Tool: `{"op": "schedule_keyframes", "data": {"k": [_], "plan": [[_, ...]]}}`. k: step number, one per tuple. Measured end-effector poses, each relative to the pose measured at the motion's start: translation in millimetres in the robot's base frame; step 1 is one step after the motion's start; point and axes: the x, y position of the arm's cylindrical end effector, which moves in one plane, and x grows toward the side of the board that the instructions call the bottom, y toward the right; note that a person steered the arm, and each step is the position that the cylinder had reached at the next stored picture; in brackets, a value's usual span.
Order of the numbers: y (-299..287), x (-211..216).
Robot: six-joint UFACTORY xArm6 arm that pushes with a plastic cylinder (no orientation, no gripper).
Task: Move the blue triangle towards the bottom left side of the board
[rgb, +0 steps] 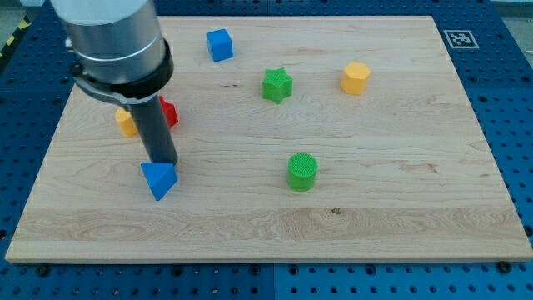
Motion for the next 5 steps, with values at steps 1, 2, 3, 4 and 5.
{"op": "schedule_keyframes", "data": {"k": [1,2,3,4,5], "plan": [[1,1],[31,2],[38,21],[25,47],[17,50]]}}
